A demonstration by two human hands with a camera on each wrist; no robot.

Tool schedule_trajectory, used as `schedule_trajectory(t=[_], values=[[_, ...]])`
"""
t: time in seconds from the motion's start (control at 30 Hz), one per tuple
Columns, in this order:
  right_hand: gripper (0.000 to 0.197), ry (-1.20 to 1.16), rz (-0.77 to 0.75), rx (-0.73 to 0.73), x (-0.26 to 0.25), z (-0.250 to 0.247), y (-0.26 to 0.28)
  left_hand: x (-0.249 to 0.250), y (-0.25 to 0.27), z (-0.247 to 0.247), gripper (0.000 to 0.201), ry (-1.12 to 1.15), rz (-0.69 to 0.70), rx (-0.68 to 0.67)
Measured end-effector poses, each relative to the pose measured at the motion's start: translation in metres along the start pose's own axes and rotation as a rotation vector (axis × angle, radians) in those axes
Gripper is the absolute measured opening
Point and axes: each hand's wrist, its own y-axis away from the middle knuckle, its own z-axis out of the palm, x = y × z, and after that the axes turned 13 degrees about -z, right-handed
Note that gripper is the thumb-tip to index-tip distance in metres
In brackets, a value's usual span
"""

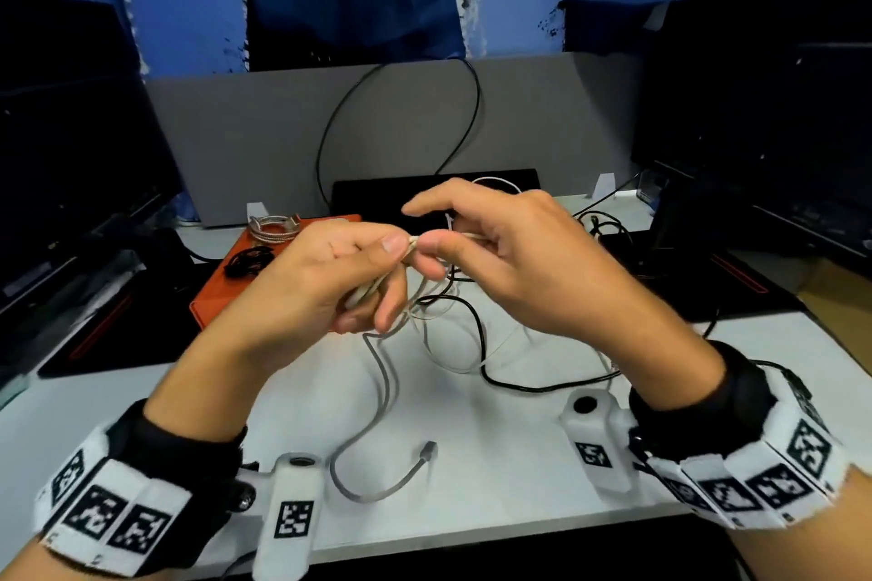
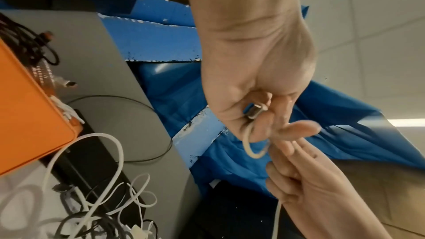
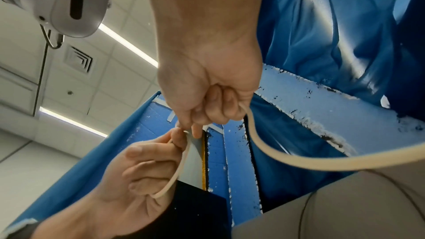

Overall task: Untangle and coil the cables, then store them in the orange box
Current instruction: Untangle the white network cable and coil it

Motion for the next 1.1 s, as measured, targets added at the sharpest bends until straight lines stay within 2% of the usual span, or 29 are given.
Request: schedule_trajectory(t=[0.13,0.2,0.27,0.37,0.47,0.63,0.7,0.77,0.8,0.87,0.97,1.03,1.1], values=[[0.023,-0.071,-0.018,-0.049,-0.005,-0.006,-0.002,0.004,0.008,0.003,0.031,0.221,-0.059,-0.176],[0.024,-0.001,-0.093,-0.015,-0.003,-0.020,-0.001,0.009,0.010,0.009,0.030,0.245,-0.077,-0.262],[0.023,0.029,-0.139,0.016,0.001,-0.030,0.000,0.014,0.010,0.013,0.030,0.211,-0.072,-0.291],[0.022,-0.013,-0.125,0.037,0.001,-0.032,0.001,0.017,0.012,0.015,0.031,0.202,-0.019,-0.218],[0.021,-0.107,-0.073,0.041,-0.001,-0.030,-0.001,0.017,0.014,0.020,0.037,0.315,0.054,-0.144],[0.023,-0.074,0.007,0.020,0.002,-0.026,-0.002,0.021,0.010,0.023,0.044,0.632,0.134,-0.198],[0.024,-0.012,0.091,-0.039,0.005,-0.021,-0.001,0.026,0.011,0.018,0.044,0.821,0.211,-0.230],[0.024,0.028,0.149,-0.165,0.003,-0.011,-0.001,0.028,0.009,0.014,0.045,0.902,0.228,-0.084],[0.024,0.033,0.149,-0.235,-0.001,-0.005,-0.001,0.026,0.007,0.014,0.044,0.866,0.219,0.051],[0.023,0.069,0.123,-0.360,-0.010,0.008,0.000,0.022,0.002,0.019,0.041,0.621,0.209,0.302],[0.018,0.156,0.070,-0.468,-0.021,0.020,0.001,0.012,-0.002,0.024,0.037,0.041,0.217,0.517],[0.018,0.210,0.031,-0.442,-0.023,0.017,0.000,0.003,-0.003,0.025,0.037,-0.403,0.191,0.558],[0.021,0.265,0.006,-0.359,-0.021,0.010,-0.001,0.000,0.000,0.024,0.037,-0.722,0.123,0.505]])
